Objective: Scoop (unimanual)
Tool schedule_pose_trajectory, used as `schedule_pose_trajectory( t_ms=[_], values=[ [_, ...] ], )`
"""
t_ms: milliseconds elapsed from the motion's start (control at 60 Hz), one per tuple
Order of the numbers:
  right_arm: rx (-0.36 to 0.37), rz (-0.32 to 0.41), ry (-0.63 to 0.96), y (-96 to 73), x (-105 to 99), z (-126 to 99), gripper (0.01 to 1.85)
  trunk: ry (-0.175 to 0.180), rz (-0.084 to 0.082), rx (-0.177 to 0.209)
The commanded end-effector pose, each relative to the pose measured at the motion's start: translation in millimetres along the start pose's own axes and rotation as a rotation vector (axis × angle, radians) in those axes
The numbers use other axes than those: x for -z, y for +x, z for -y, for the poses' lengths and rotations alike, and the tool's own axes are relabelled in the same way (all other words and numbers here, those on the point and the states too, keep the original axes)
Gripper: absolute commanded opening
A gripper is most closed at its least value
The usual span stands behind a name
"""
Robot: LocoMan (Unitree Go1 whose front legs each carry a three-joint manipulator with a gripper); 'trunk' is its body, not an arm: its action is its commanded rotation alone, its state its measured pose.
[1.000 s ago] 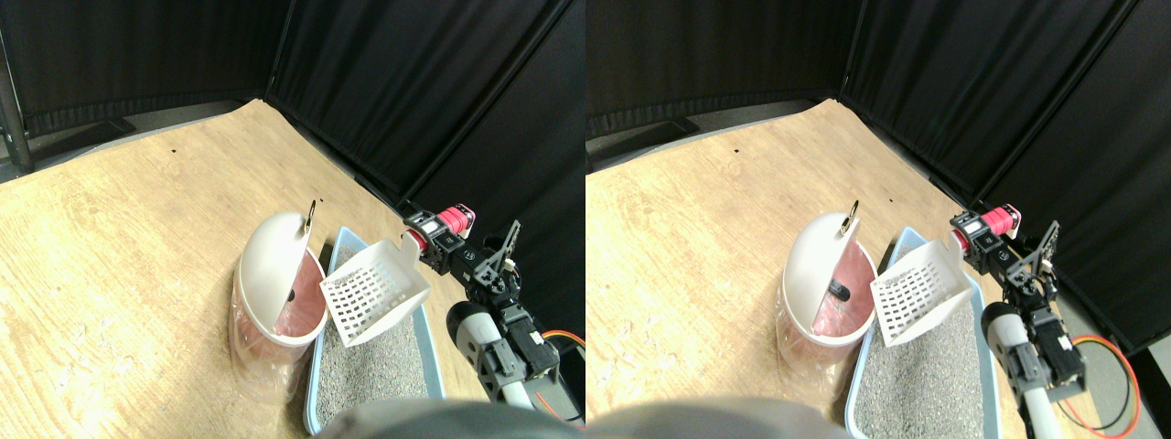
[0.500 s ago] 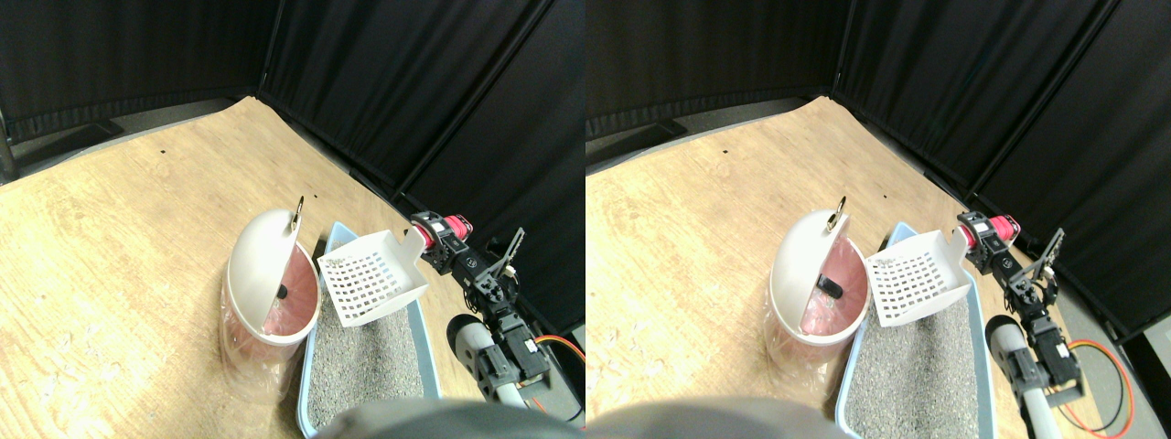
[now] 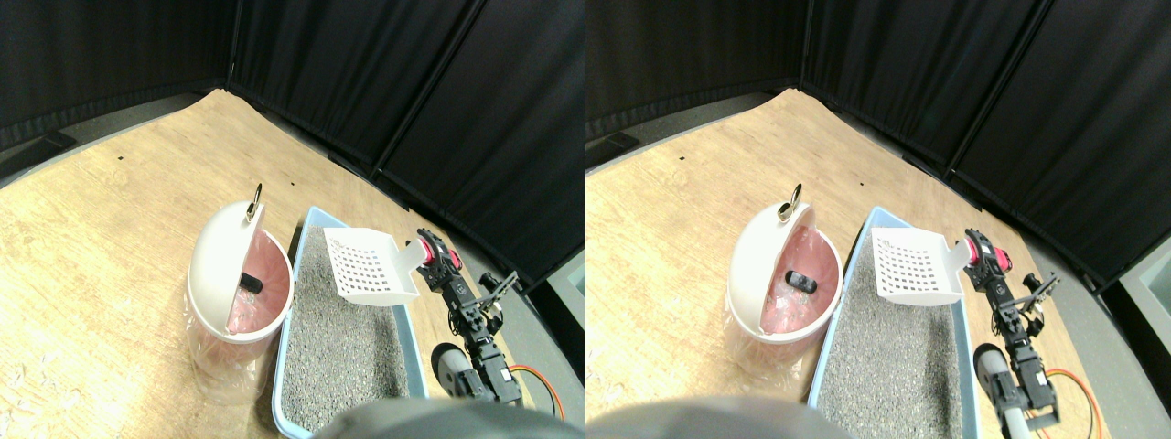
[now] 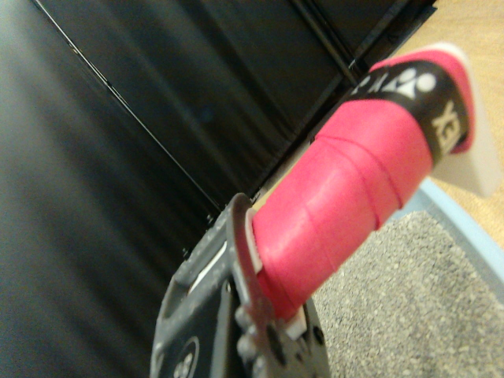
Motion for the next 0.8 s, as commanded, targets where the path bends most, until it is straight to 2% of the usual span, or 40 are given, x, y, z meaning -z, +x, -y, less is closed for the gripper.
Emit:
schedule_pose_trajectory(
  t_ms=[17, 233, 417, 500, 533, 800],
  values=[
    [0.001, 0.079, 0.022, -4.0, -5, 7, 0.06, 0.016, 0.004, 0.016],
    [0.07, 0.12, 0.097, -24.1, 8, 33, 0.06, 0.077, -0.007, 0.06],
    [0.094, 0.159, 0.131, -35.5, 18, 48, 0.06, 0.12, -0.012, 0.098],
    [0.102, 0.167, 0.137, -41.5, 22, 54, 0.06, 0.132, -0.013, 0.115],
    [0.127, 0.162, 0.149, -44.5, 23, 56, 0.06, 0.137, -0.014, 0.122],
    [0.154, 0.181, 0.169, -54.6, 30, 72, 0.06, 0.16, -0.022, 0.174]
  ],
)
